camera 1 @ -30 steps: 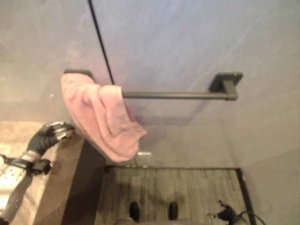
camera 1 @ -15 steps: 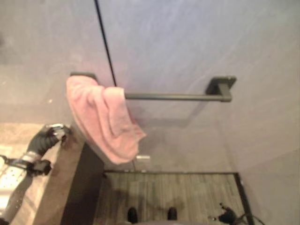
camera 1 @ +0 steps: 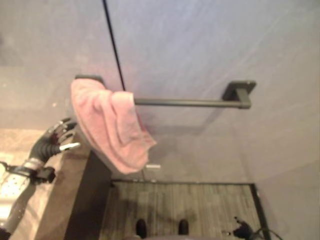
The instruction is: Put brush and paste in cup on sink, flatten towel.
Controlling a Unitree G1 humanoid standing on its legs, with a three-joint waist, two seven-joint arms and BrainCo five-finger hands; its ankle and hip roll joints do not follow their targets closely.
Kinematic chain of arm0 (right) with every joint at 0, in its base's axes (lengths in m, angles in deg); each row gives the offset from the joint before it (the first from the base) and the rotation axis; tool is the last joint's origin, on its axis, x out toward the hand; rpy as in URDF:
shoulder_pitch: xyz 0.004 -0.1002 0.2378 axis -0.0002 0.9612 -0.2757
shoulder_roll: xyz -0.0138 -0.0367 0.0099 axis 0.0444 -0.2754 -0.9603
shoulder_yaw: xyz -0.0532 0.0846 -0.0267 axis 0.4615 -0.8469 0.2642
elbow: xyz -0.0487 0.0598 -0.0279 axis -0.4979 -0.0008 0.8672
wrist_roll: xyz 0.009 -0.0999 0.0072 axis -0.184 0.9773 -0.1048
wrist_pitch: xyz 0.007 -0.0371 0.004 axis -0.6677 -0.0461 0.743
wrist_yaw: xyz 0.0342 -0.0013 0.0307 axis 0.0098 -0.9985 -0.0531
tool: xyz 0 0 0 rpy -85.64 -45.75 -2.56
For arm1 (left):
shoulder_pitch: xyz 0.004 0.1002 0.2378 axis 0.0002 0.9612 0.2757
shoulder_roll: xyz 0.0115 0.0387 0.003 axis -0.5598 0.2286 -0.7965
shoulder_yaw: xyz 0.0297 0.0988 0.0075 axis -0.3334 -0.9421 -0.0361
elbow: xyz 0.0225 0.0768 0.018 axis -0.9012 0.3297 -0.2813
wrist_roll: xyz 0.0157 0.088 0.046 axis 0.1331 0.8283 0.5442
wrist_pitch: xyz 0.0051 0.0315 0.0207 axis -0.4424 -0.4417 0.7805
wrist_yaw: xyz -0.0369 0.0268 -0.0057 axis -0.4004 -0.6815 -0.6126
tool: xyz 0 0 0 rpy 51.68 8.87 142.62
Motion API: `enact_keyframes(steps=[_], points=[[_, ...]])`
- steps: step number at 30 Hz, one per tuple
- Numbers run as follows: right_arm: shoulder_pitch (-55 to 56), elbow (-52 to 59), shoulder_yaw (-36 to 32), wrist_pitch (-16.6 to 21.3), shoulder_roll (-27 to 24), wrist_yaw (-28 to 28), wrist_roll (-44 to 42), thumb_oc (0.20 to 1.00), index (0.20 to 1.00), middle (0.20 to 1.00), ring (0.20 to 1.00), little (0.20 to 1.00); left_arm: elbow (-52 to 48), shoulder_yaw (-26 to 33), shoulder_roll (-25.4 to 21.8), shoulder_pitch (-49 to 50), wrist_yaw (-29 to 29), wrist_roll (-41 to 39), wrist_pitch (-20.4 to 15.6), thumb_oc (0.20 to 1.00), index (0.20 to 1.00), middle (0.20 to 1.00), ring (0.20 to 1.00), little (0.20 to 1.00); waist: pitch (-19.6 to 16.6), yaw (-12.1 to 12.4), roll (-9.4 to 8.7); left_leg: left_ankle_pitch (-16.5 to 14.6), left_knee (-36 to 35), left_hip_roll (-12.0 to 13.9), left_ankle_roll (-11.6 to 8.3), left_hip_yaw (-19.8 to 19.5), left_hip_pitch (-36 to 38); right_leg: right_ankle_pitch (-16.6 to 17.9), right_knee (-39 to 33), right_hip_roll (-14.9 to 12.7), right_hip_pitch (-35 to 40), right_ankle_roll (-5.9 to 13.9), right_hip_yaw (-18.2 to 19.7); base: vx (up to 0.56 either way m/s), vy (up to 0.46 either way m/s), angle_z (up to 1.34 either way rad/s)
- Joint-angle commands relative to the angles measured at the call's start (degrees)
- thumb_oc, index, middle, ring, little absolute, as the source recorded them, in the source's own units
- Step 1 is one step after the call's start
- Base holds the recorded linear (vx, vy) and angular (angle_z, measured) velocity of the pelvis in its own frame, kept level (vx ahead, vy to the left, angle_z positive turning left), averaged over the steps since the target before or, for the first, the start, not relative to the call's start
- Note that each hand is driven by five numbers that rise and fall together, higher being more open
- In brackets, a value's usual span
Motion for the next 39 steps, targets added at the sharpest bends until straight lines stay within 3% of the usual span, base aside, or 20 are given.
enact_keyframes(steps=[1,35,38,39], points=[[-1.5,0.6,2.5,0.4,-3.7,1.2,1.5,1.0,1.0,1.0,1.0,1.0,0.2,-0.1,-1.9,-6.9,-0.6,1.5,-3.0,1.0,1.0,1.0,1.0,1.0,0.6,-1.5,0.33,-4.1,0.8,0.3,1.35,-0.8,-0.3,2.6,0.3,-4.0,-1.1,5.34,-2.7,0.0,0.0,0.0],[-1.7,0.0,3.9,0.2,-3.4,1.3,2.7,1.0,1.0,1.0,1.0,1.0,-0.9,-5.8,2.2,-12.4,-1.2,1.5,-2.6,1.0,1.0,1.0,1.0,1.0,0.0,-2.6,1.05,-4.5,0.8,0.8,0.85,-0.4,0.4,1.6,0.3,-3.4,-0.8,4.73,-1.8,0.01,-0.004,-0.01],[-1.6,0.4,4.0,0.2,-3.5,1.3,2.7,1.0,1.0,1.0,1.0,1.0,-1.0,-5.8,2.2,-12.4,-1.1,1.5,-2.6,0.664,0.664,0.664,0.664,0.664,0.0,-2.6,1.11,-4.6,0.8,0.8,0.83,-0.4,0.4,1.6,0.3,-3.4,-0.8,4.73,-1.9,0.0,0.0,0.0],[-1.6,0.4,4.0,0.2,-3.5,1.3,2.7,1.0,1.0,1.0,1.0,1.0,-1.0,-5.8,2.2,-12.4,-1.1,1.5,-2.6,0.598,0.598,0.598,0.598,0.598,0.0,-2.6,1.11,-4.6,0.8,0.8,0.83,-0.4,0.4,1.6,0.3,-3.4,-0.8,4.73,-1.9,0.0,0.0,0.0]])
